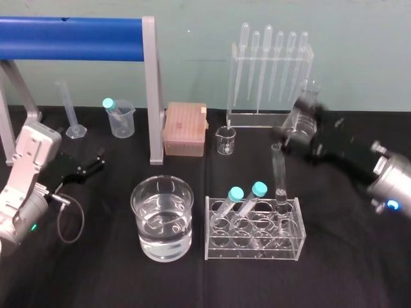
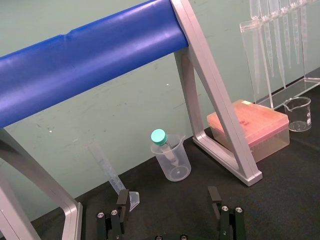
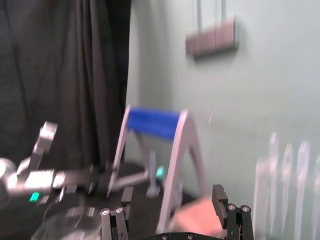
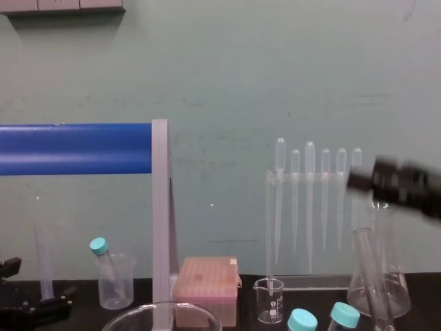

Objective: Hold the test tube with one hand and immerse one end into the beaker, then return it to the test tube rack.

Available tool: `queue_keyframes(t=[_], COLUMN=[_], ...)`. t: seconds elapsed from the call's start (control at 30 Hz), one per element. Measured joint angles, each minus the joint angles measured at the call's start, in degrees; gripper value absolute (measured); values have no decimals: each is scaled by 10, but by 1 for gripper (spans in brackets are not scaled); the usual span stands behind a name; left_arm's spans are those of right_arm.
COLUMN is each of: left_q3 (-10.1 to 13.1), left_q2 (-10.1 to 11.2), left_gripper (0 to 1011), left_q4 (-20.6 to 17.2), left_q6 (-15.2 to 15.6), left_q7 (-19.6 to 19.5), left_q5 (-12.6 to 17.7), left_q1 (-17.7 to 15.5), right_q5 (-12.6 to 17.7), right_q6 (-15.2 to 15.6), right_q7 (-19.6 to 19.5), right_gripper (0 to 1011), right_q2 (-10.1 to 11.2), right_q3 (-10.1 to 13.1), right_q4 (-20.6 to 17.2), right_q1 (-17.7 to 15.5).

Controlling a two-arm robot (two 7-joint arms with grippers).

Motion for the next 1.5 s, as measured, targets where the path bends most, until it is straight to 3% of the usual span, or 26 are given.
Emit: queue_keyframes(t=[0.13,0.23,0.37,0.53,0.77,1.0,1.5], left_q3=[0,0,0,0,0,0,0], left_q2=[0,0,0,0,0,0,0], left_gripper=[1000,1000,1000,1000,1000,1000,1000], left_q4=[0,0,0,0,0,0,0], left_q6=[0,0,0,0,0,0,0], left_q7=[0,0,0,0,0,0,0], left_q5=[0,0,0,0,0,0,0], left_q1=[0,0,0,0,0,0,0], right_q5=[-3,-17,-50,-63,-66,-67,-68], right_q6=[-35,-48,-37,-13,32,58,60], right_q7=[-16,-52,-127,-160,-164,-157,-155], right_gripper=[1000,1000,1000,1000,1000,1000,1000], right_q2=[-12,-19,-27,-34,-51,-65,-66], right_q3=[24,46,72,81,71,66,66], right_q4=[-19,-33,-42,-25,34,73,75], right_q1=[1,-1,-13,-23,-29,-29,-28])
